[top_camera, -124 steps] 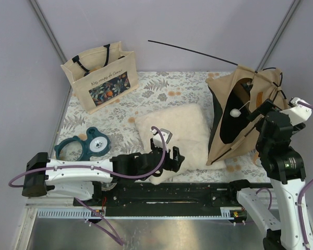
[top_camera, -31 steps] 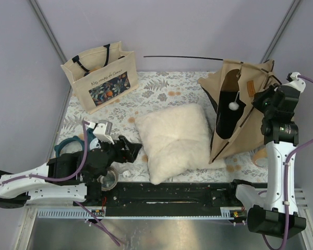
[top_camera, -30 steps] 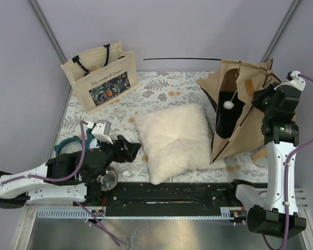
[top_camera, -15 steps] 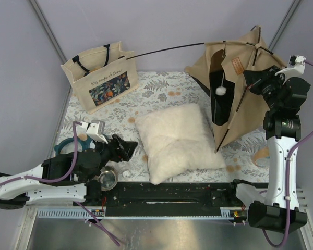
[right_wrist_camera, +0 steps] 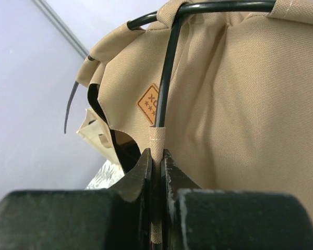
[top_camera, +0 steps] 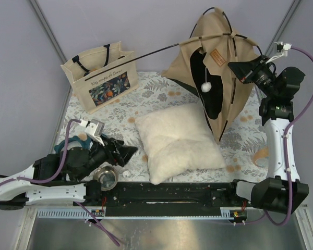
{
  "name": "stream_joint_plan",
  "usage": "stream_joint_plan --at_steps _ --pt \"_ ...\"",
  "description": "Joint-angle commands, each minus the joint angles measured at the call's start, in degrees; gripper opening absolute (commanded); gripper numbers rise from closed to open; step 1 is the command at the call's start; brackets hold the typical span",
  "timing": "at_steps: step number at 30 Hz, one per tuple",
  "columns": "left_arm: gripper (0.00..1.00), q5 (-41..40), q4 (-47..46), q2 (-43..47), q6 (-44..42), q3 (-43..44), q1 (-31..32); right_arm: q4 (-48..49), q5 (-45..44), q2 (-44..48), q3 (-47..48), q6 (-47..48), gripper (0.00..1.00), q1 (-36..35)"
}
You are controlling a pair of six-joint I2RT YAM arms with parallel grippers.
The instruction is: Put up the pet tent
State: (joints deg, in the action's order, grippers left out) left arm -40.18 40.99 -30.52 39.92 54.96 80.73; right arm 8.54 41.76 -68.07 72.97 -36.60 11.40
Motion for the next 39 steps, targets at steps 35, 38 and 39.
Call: stream_joint_plan --at_steps 35,38,39 --pt "0.82 -8.6 7.0 7.5 3.0 2.6 -0.1 -19.6 -17.3 7.0 -0.1 12.2 0.90 -6.5" --pt "0.82 -12.4 11.8 6.5 5.9 5.0 -0.1 -17.6 -18.8 11.5 -6.0 6.8 0.89 -13.8" --pt "0.82 -13.4 13.5 6.3 6.5 5.9 -0.1 -15.2 -18.9 12.7 -10.0 3.5 0.89 -15.5"
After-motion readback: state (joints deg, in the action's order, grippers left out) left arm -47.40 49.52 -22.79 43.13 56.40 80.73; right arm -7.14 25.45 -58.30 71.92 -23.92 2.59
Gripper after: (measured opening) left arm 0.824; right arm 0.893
